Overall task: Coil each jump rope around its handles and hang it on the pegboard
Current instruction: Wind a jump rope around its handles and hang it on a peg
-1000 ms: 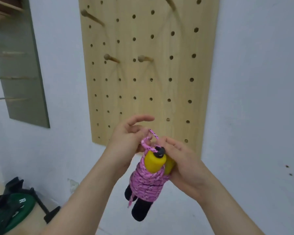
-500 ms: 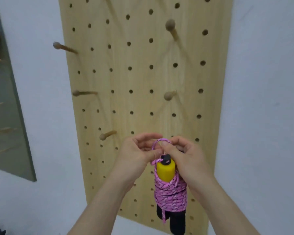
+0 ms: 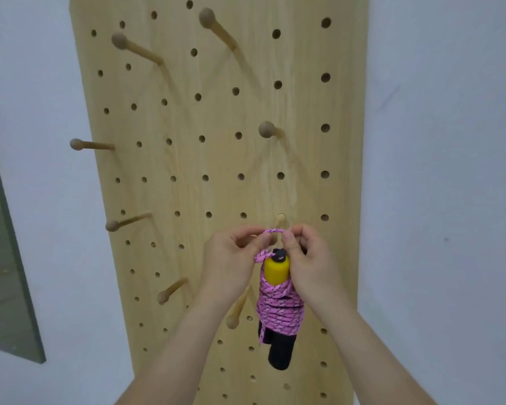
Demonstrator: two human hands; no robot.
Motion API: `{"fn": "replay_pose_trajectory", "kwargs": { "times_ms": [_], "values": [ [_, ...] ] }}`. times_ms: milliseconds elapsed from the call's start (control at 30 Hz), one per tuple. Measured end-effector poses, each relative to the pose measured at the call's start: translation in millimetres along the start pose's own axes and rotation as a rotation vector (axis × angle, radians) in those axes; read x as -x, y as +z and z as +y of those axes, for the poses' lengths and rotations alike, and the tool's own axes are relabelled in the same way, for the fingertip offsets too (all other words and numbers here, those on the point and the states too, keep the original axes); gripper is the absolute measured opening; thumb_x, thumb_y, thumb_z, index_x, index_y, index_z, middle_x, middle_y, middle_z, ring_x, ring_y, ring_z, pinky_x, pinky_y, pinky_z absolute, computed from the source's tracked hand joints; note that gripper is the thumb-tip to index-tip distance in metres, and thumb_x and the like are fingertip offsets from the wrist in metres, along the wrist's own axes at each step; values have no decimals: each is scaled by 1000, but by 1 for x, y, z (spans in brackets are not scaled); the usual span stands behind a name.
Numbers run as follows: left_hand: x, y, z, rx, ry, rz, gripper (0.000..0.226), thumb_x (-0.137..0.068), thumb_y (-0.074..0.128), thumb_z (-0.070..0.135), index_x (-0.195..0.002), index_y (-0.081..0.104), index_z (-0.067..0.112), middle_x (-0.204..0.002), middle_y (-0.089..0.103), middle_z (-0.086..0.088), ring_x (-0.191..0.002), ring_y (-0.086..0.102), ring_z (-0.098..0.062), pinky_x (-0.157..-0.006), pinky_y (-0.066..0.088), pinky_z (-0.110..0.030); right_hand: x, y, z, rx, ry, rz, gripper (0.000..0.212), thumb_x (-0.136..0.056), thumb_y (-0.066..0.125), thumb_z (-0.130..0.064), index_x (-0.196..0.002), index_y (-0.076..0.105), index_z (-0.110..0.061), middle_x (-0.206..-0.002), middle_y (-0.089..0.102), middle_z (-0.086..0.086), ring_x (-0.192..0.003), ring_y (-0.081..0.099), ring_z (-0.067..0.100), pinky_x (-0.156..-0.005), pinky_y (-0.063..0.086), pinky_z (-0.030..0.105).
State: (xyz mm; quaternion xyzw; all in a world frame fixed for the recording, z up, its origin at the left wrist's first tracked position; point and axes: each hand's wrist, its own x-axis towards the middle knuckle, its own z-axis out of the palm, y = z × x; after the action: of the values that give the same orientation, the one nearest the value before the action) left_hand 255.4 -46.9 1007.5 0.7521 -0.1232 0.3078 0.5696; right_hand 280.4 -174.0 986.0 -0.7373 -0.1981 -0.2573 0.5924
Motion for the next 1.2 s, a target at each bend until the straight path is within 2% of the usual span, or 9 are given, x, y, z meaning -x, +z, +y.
{"fn": "replay_pose_trajectory", "kwargs": {
  "times_ms": [133,333,400,500,667,867,967,1067,1200],
  "values": [
    [-5,9,-11,-44,76,98,18,-89,65,13,-89,73,29,-78,72,18,-79,66,1,-66,48,-9,-12,6,11,0,-46,13,20,-102,46,-28,-88,56,-17,-80,63,-1,-75,59,11,-63,47,22],
    [-29,12,-18,113,-136,-5,22,-96,54,13,-96,73,24,-81,71,7,-80,66,-7,-68,51,-17,-27,12,35,-25,-20,60,22,-102,45,-26,-83,51,-18,-76,59,2,-69,55,14,-63,45,25],
    [-30,8,-18,133,-136,9,18,-95,56,21,-98,73,29,-79,67,6,-76,65,-10,-69,54,-23,-34,13,43,-21,-10,107,22,-102,44,-25,-83,52,-16,-77,60,5,-72,57,19,-64,47,32],
    [-24,6,-13,50,-41,-120,15,-86,69,23,-96,73,34,-78,70,9,-76,66,-7,-71,54,-21,-44,17,49,13,-25,189,23,-102,46,-23,-82,53,-12,-71,59,2,-65,54,16,-60,44,32],
    [-22,10,-18,-33,22,-137,29,-81,75,19,-106,72,33,-83,72,2,-84,67,-16,-83,55,-25,-58,18,53,227,-35,190,23,-102,45,-28,-89,58,-15,-72,60,-8,-65,56,8,-58,42,29],
    [-29,16,-15,41,69,-82,19,-84,70,22,-101,73,31,-87,73,18,-89,66,4,-76,49,-9,-61,1,41,800,-135,56,32,-102,36,-44,-89,59,-25,-72,59,-9,-65,55,15,-49,36,29],
    [-31,20,-14,62,129,-61,17,-85,69,16,-92,73,31,-82,74,12,-85,68,0,-76,52,-13,-62,-4,39,681,-220,145,23,-97,48,-41,-91,60,-23,-83,58,-10,-75,54,13,-59,46,33],
    [-28,23,-15,85,140,-16,18,-86,69,13,-90,73,30,-79,73,9,-81,68,0,-73,51,-11,-59,-7,43,490,-233,44,15,-95,57,-37,-92,63,-24,-84,58,-13,-79,55,6,-66,47,27],
    [-27,25,-19,14,168,8,17,-87,68,16,-92,72,32,-79,71,11,-84,66,-4,-78,53,-17,-60,-8,45,501,-190,-14,16,-95,58,-36,-94,67,-23,-85,61,-10,-80,56,8,-66,45,25]
  ]
}}
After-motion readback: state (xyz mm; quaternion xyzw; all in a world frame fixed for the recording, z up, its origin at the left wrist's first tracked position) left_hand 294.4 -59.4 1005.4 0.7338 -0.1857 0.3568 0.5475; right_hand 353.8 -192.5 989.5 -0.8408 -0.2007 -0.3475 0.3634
